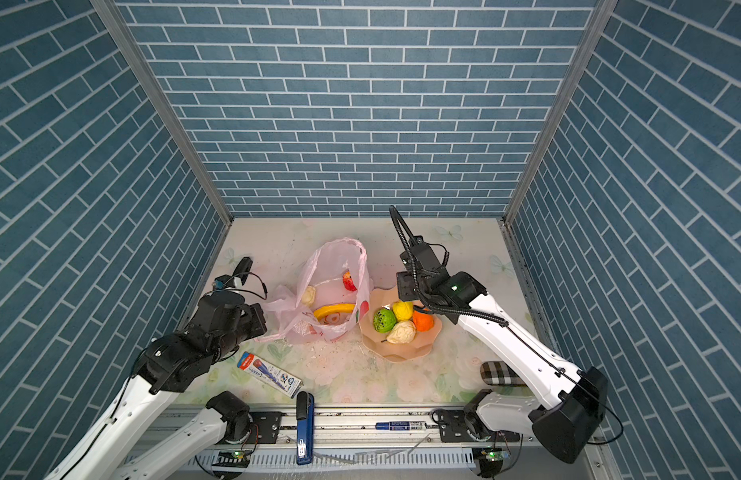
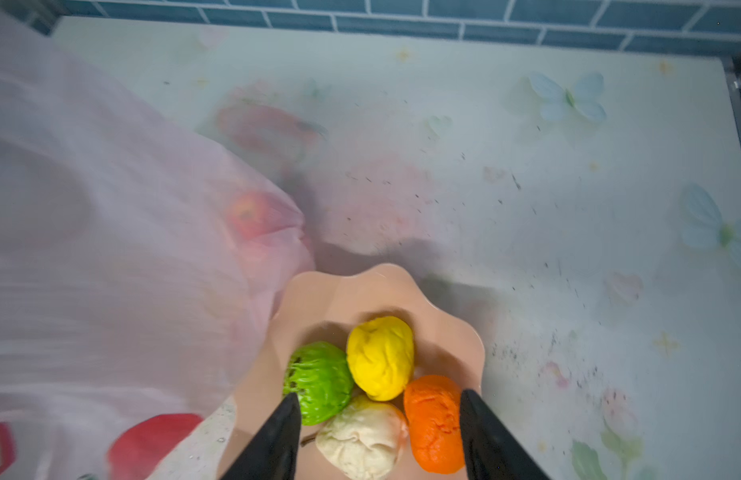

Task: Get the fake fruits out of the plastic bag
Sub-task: 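Open the right gripper to drop the orange fruit into the bowl, then move the right gripper back over and into the pink bag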

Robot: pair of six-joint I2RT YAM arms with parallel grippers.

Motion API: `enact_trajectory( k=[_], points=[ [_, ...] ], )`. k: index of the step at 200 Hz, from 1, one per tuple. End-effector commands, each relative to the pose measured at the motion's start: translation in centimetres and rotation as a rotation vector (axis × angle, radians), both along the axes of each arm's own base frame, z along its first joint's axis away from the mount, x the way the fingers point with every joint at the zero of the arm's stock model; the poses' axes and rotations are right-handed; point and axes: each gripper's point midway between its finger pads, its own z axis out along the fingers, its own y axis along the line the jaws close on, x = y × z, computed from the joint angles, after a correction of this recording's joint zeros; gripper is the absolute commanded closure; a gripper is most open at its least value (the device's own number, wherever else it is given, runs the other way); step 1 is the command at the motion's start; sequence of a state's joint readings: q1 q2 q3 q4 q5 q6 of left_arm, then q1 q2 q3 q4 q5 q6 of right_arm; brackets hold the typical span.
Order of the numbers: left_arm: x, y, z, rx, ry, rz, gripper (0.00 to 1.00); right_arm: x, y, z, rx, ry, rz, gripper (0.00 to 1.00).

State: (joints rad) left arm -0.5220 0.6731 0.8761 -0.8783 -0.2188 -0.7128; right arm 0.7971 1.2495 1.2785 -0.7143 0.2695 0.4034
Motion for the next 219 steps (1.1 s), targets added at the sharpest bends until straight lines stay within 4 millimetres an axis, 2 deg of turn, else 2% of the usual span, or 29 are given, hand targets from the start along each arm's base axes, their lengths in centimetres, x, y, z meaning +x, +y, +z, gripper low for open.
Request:
enact_trajectory(
  k=[1,28,42,65,92,109,120,138,167,181,203,219],
  points=[
    [-1.5,0.3,-1.9,-0.02,0.062,0.0,0.98,-1.6,5.5,5.0,-0.002,-0.148,0.23,0.45],
    [-3.0,1.5,-2.7,-0.021,0.084,0.04,0.99,-3.6,11.7,8.2,0.096,-0.194,0.428,0.58],
    [-3.7,2.2,-3.2,-0.003,0.104,0.059,0.99,-4.1,14.6,8.6,0.127,-0.188,0.507,0.63],
    [-4.4,2.9,-4.3,0.011,0.126,0.085,0.99,-4.1,19.0,6.7,0.143,-0.122,0.593,0.69],
    [-4.7,3.3,-5.2,-0.001,0.135,0.118,1.0,-4.0,22.6,0.7,0.1,0.02,0.648,0.74],
    [-5.1,3.9,-5.2,-0.002,0.131,0.148,1.0,-4.0,22.6,-3.5,0.021,0.108,0.639,0.77],
    [-5.4,4.5,-5.0,0.002,0.12,0.169,1.0,-4.7,22.0,-5.8,-0.007,0.167,0.64,0.77],
    [-5.6,5.0,-4.8,0.009,0.111,0.194,1.0,-7.9,21.8,-9.1,0.015,0.302,0.715,0.77],
    [-5.1,4.8,-5.1,0.009,0.126,0.21,1.0,-13.4,21.0,-12.3,-0.042,0.448,0.893,0.77],
    [-4.8,4.6,-5.5,0.008,0.139,0.216,1.0,-15.3,20.4,-13.4,-0.054,0.496,0.966,0.77],
    [-4.8,4.4,-6.2,0.003,0.17,0.229,1.0,-17.2,19.3,-15.1,-0.055,0.567,1.031,0.78],
    [-5.0,4.6,-6.5,0.011,0.194,0.244,1.0,-17.8,18.4,-16.9,-0.088,0.609,1.045,0.77]
  ],
)
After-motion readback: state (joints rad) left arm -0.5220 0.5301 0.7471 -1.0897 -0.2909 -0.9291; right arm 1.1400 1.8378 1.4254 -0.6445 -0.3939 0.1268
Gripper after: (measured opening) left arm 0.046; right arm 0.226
